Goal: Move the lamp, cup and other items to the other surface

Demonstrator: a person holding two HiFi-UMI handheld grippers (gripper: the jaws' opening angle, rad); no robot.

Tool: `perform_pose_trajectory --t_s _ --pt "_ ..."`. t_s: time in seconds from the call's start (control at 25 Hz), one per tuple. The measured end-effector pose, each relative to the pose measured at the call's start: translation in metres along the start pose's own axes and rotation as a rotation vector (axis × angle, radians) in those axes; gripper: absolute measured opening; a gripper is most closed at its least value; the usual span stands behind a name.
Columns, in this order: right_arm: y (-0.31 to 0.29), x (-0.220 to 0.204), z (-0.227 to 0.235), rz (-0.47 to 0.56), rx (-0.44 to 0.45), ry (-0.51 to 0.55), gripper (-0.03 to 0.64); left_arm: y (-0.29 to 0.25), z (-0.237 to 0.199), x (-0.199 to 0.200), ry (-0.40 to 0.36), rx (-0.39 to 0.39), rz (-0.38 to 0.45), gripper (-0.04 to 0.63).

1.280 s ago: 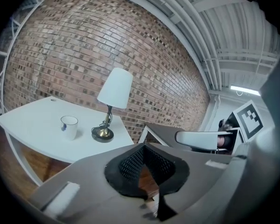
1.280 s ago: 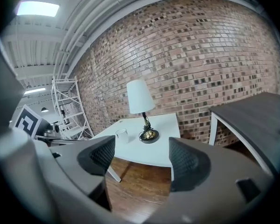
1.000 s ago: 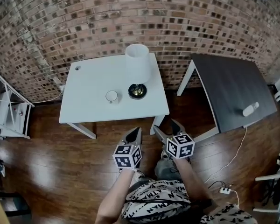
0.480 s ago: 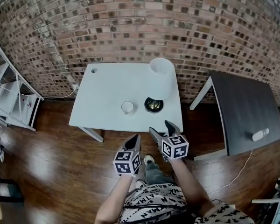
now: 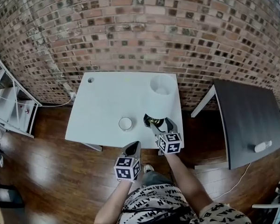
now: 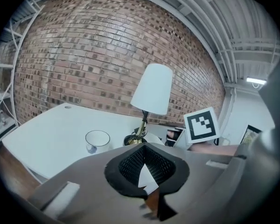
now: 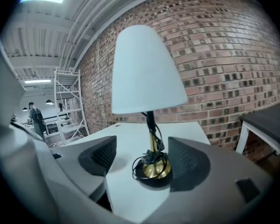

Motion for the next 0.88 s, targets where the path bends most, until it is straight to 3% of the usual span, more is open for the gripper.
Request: perform_pose_trajectory --t_s 0.32,0.52,0.56,0.64,0.68,0.88 --pt "-0.060 0.014 0.026 0.030 0.020 0.018 0.342 -0.056 -0.003 0.009 -0.032 -0.025 -0.047 0.000" --pt "-0.080 0.026 0.021 0.133 0.049 0.132 0.336 -0.083 -0.010 0.010 -0.029 -0.034 -0.050 0.000" --pt "-0.083 0.029 0.022 0.151 0.036 0.151 0.293 -0.087 -0.012 0.010 -0.029 -0.032 -0.050 0.000" --pt "-0.085 0.035 0.024 0.181 -0.003 0.182 0.128 -0.093 -0.015 0.007 -0.027 -0.027 -0.055 0.000" --pt "-0.085 0.036 0.025 0.188 -0.017 0.191 0.091 -0.094 -0.017 0.006 -0.025 -0.022 -0.059 0.000" --pt "-0.085 0.039 0.021 0.201 -0.019 0.223 0.067 -0.094 -0.022 0.010 -0.024 -0.007 -0.057 0.000"
Point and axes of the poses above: the fingertips, and each gripper's own axes: y backward along the fingers, z to its right, x out of its top, the point moved 6 cm from there along y, backward along the fingers, and after that the axes turned 12 degrees about -z, right-handed, at the moved point
